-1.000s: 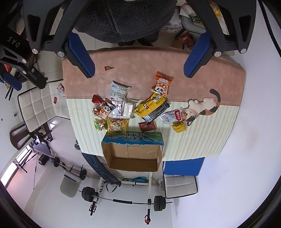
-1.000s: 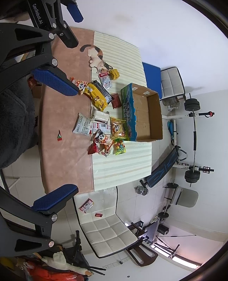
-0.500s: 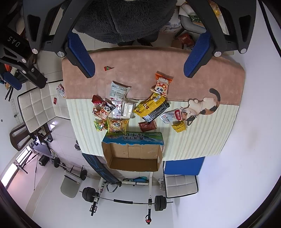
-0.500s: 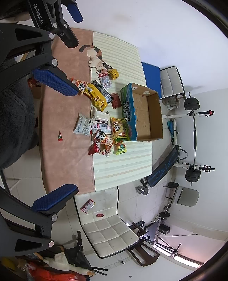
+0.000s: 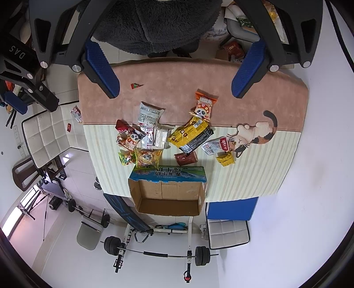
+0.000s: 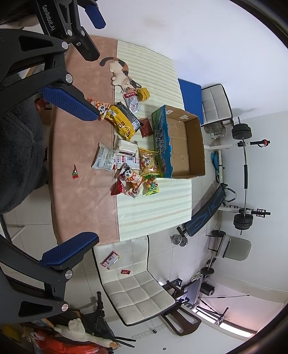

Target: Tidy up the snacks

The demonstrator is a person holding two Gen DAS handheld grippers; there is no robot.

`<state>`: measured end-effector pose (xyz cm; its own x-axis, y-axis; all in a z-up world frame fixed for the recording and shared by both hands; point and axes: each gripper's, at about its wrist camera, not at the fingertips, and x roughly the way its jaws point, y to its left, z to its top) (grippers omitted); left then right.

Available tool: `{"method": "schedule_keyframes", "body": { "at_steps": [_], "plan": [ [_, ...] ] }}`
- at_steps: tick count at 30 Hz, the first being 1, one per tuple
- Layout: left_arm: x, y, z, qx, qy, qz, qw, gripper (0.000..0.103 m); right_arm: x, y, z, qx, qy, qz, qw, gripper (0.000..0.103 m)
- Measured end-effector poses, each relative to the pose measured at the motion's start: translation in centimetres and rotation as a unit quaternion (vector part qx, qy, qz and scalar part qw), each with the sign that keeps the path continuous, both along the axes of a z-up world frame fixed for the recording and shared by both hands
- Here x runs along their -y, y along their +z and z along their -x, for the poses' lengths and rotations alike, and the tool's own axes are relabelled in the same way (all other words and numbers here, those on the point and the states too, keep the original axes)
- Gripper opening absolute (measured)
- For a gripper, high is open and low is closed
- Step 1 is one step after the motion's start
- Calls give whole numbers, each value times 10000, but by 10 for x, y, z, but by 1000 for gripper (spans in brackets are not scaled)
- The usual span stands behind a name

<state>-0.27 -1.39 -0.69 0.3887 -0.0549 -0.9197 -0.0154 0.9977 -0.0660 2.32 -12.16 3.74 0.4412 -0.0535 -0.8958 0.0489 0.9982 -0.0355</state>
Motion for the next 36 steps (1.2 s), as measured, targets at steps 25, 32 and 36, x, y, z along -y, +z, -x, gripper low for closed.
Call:
{"method": "schedule_keyframes", "body": {
  "at_steps": [25, 32, 36],
  "plan": [
    [2, 3, -6, 45, -7, -3, 10000, 103, -2, 4, -4, 30, -17, -16, 10000, 102],
    [0, -5, -20, 121, 189, -81, 9997, 103, 4, -16, -29, -245, -118, -477, 9985, 102],
    [-10, -31, -42, 106, 346, -229, 9991, 103, 14, -59, -54, -693, -185, -873, 9936, 102]
  ]
}}
